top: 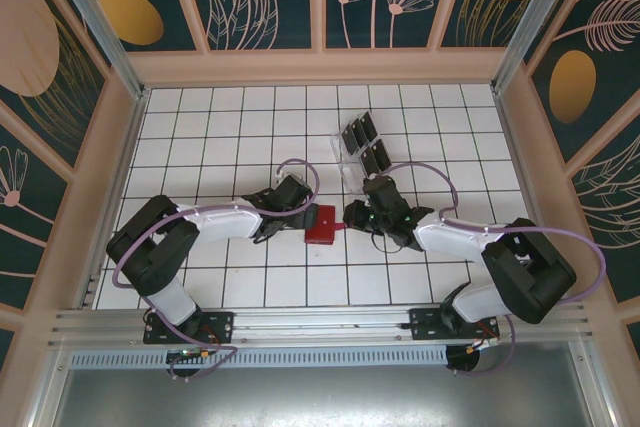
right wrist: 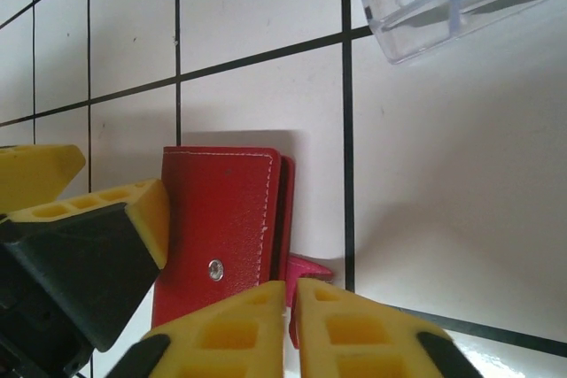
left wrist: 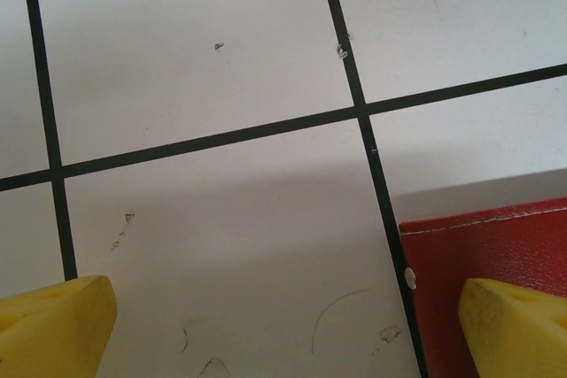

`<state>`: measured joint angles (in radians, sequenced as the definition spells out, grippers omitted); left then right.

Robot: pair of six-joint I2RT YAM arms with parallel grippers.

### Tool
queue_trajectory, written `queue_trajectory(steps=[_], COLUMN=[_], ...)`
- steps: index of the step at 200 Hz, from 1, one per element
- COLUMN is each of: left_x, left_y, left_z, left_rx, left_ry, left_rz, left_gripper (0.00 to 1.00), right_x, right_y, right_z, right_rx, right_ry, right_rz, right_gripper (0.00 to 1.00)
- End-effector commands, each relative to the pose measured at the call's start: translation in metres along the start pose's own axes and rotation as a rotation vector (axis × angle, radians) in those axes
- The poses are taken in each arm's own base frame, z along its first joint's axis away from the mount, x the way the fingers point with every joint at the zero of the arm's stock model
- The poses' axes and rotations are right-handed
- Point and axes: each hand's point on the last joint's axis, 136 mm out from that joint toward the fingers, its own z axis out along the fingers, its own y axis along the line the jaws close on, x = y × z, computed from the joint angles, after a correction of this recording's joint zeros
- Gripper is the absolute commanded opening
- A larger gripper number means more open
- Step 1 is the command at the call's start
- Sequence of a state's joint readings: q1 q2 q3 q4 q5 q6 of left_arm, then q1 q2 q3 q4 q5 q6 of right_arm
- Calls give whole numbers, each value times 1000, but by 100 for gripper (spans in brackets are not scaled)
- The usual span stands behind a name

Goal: Put the credit cards into the card holder

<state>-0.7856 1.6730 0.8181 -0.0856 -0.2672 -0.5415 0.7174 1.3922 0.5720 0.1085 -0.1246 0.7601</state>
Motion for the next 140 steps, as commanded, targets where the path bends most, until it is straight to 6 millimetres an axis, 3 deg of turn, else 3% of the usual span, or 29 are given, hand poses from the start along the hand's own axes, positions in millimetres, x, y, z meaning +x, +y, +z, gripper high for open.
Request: queue_trajectory(steps=[1,61,140], left_x=[13,15,15], left_y=[6,6,4], left_z=[6,7,10], left_rx=[-21,-19,-13], left_ry=[31,35,39], left_rz=[27,26,27], left_gripper=[98,99,99], right_x=[-3,3,4], right_y=[5,3,5], right_z=[-1,0,2], right_rx=[11,25,24], right_ry=[-4,9,14], right_rz=[-27,-37,-44], right_gripper=[14,24,24])
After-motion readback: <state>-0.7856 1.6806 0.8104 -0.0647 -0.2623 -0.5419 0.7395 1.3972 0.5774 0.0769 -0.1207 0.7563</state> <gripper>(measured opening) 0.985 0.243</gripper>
